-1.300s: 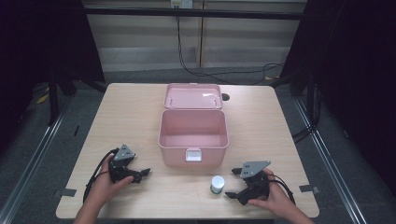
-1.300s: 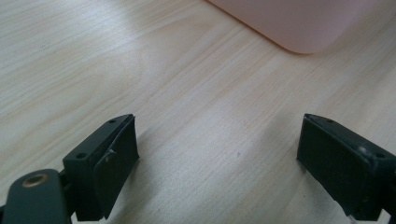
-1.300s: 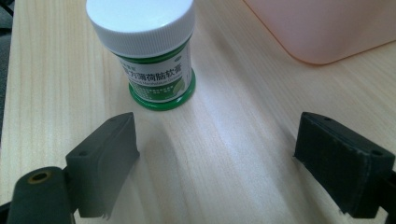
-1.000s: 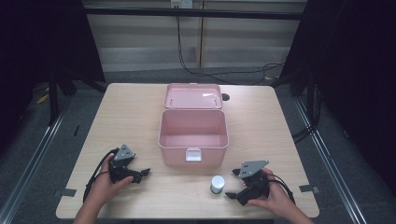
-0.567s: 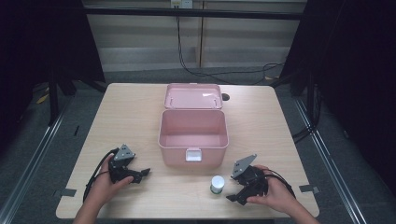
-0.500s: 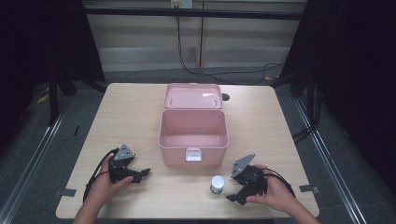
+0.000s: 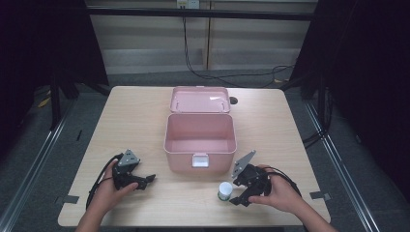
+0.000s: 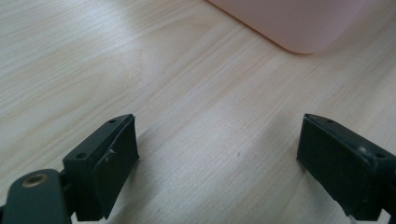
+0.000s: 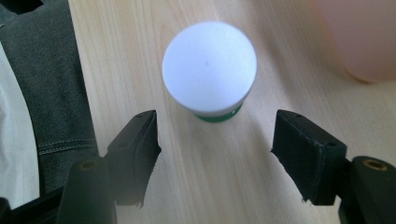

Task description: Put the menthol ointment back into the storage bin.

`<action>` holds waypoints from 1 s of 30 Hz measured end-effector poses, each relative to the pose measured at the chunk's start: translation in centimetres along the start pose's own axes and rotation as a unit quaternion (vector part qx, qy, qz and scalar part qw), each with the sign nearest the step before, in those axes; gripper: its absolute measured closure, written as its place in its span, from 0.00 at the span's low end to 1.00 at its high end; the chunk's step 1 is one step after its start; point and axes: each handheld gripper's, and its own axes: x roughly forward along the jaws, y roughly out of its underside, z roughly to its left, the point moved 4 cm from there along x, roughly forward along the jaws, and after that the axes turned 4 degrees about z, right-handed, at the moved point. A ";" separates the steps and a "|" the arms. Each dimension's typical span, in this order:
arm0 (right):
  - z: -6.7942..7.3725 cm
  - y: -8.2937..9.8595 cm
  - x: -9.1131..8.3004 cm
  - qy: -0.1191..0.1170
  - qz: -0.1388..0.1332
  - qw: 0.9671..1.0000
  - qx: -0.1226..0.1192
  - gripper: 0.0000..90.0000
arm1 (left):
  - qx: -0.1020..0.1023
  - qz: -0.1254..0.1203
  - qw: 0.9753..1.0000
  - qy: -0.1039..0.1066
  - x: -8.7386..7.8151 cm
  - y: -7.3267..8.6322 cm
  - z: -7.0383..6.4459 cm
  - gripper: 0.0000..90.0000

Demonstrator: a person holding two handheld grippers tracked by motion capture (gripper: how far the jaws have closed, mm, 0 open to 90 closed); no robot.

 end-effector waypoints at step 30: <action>0.4 -3.7 -0.5 0.000 0.084 0.996 -0.035 0.55 | 0.001 0.000 1.000 0.000 0.0 0.0 0.0 0.13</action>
